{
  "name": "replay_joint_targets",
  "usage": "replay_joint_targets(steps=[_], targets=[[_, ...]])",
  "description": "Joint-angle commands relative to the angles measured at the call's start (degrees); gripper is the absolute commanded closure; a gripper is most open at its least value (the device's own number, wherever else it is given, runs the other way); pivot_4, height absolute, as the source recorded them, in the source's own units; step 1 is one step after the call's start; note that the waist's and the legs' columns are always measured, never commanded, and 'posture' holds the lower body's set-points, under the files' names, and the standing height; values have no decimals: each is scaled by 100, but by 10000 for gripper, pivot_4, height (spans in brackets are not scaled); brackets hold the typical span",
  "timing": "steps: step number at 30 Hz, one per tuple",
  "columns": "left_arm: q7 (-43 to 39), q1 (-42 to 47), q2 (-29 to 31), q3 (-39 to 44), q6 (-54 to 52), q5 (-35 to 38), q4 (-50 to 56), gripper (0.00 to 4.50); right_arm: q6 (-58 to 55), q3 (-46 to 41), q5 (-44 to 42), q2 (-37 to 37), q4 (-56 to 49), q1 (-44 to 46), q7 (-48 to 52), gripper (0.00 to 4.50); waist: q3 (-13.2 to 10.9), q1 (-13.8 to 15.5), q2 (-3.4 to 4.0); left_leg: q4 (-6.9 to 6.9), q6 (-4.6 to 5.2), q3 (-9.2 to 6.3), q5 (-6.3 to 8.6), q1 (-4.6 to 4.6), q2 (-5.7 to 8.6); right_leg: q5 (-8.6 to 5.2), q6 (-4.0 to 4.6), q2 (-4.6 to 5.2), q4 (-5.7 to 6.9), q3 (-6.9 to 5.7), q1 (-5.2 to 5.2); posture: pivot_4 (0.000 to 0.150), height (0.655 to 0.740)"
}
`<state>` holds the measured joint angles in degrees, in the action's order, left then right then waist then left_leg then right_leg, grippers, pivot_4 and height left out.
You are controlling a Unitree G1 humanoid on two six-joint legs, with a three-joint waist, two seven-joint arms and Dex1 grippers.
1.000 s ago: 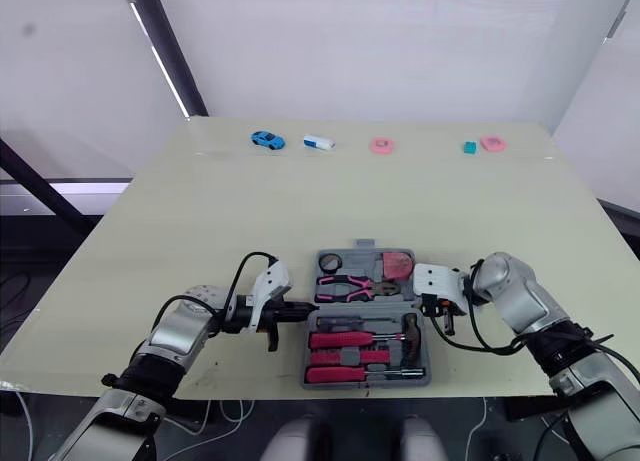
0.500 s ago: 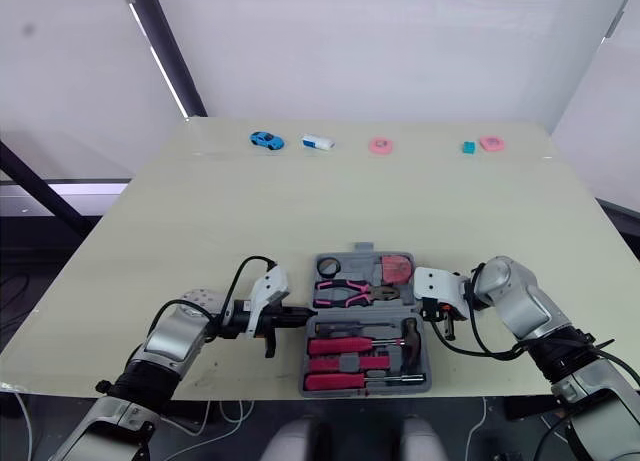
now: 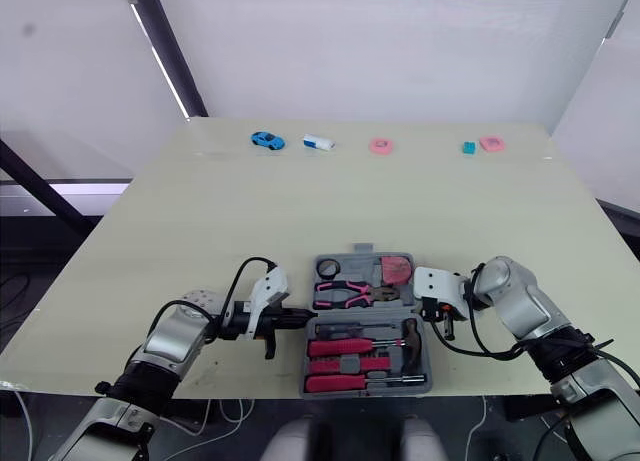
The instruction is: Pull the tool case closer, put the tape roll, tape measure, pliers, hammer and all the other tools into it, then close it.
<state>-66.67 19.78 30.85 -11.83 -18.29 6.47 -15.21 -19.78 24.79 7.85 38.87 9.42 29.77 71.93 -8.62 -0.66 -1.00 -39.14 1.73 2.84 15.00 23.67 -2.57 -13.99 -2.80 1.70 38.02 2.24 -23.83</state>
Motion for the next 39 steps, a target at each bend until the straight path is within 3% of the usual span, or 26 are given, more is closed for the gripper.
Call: replay_joint_targets(steps=[1,19,24,28,29,31,34,35,38,39], targets=[[23,-65,13,-183,-36,-106,-124,45000,18,-8,-139,-84,-288,-48,56,44490,0,-1,0,-1,0,0,0,-1,0,0,0,0,1,0,1,1500,7400],[135,-103,18,-159,-18,-89,-121,45000,3,-62,-121,-65,-317,-79,1,44490,1,-6,1,-3,0,-1,0,-2,-1,0,0,-1,2,0,1,1500,7400],[376,-405,53,573,90,427,318,45000,131,-628,-490,104,-346,-182,-114,44490,0,-21,0,-3,0,-4,0,-1,-2,0,0,0,2,3,0,1500,7400],[216,-1063,272,1334,115,1165,1048,45000,110,-1553,-1300,429,-406,-479,49,44490,-3,-8,0,-2,0,-16,0,3,-7,0,0,4,-1,5,-4,1500,7400],[231,-1209,322,1475,140,1261,1166,39790,228,-1739,-1461,526,-421,-590,113,39445,-3,-5,0,-2,0,-17,0,4,-8,0,0,5,-3,3,-4,1500,7400],[241,-1505,408,1784,78,1513,1397,33918,394,-2098,-1694,745,-426,-867,193,33493,-3,27,0,-1,0,-20,0,3,-7,0,0,15,-3,1,-2,1500,7400],[230,-2149,611,2365,121,1802,1644,19300,440,-2839,-2019,1200,-482,-1606,245,18190,-3,42,0,0,1,-16,1,3,-8,0,0,26,-9,-1,1,1500,7400],[199,-2351,684,2548,117,1885,1693,17204,383,-3107,-2135,1345,-522,-1865,268,16020,-3,42,-1,0,1,-16,1,4,-7,0,0,27,-10,-2,1,1500,7400],[212,-2706,817,2870,91,2054,1780,3853,182,-3745,-2473,1659,-635,-2461,303,1525,-5,31,3,4,3,-11,2,0,-11,-1,0,30,-9,0,-1,1500,7400],[229,-2794,843,2952,99,2093,1784,1639,126,-3947,-2561,1760,-655,-2671,336,77,-6,26,4,4,3,-12,2,0,-11,-3,4,30,-10,0,-1,1500,7400]])
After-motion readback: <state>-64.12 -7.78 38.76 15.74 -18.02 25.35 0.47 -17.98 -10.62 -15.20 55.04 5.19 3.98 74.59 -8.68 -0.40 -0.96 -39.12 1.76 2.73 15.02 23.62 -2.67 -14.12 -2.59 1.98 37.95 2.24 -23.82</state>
